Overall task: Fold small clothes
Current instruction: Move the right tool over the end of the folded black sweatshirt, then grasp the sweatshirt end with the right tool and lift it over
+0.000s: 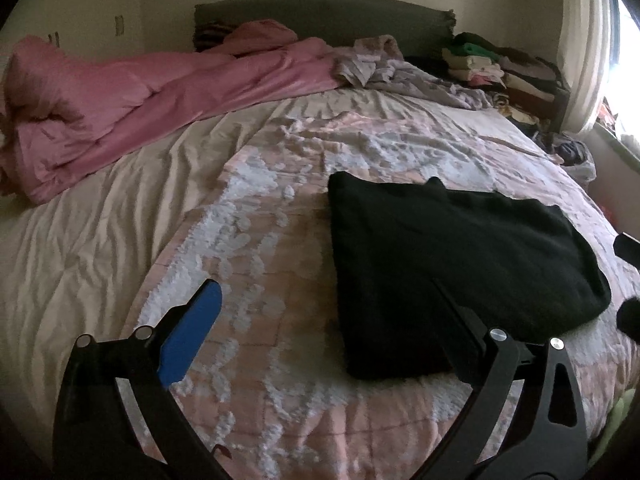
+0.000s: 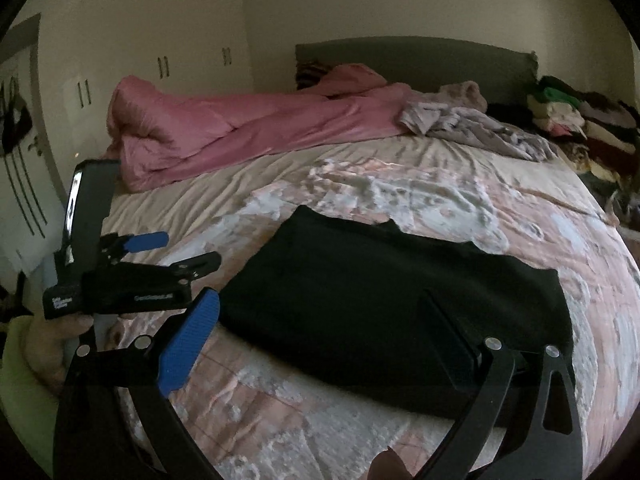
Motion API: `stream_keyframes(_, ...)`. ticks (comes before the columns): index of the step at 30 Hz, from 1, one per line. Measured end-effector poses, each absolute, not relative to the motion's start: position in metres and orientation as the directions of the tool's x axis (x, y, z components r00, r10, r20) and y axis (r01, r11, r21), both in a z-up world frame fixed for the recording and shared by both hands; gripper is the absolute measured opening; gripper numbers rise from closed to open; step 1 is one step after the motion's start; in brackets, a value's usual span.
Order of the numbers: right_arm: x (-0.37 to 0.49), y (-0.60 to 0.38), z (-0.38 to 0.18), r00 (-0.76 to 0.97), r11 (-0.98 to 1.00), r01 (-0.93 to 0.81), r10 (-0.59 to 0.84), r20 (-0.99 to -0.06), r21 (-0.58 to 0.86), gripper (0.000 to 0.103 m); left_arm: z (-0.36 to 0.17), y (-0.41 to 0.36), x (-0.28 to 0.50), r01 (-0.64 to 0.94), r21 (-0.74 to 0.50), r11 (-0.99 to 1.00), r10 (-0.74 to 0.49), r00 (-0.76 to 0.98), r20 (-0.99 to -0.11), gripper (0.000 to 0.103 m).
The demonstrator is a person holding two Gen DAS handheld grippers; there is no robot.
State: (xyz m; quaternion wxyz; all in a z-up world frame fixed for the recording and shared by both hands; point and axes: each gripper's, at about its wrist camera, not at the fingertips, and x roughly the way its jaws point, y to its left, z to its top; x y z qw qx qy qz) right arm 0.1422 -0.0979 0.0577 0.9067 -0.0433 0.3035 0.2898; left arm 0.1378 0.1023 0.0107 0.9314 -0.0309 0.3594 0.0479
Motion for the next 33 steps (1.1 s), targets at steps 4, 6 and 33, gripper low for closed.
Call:
stream_keyframes(4,0.144,-0.085,0.051,0.636,0.818,-0.569,0.501,-0.587,0.081,0.098,0.01,0.109,0.144,-0.128,-0.018,0.992,0.082,0.731,-0.677,0.093)
stream_keyframes(6,0.145,-0.079,0.046,0.633,0.815,-0.575,0.496,-0.594,0.068,0.098,0.01,0.111,0.146,-0.135,-0.015,0.991,0.089,0.729,-0.678,0.093)
stream_keyframes(33,0.155,-0.017,-0.045,0.595,0.742,-0.648,0.355,-0.721,-0.17,0.098,-0.006,0.122,0.233,-0.131,-0.035,0.991,0.062,0.668,-0.741,0.093)
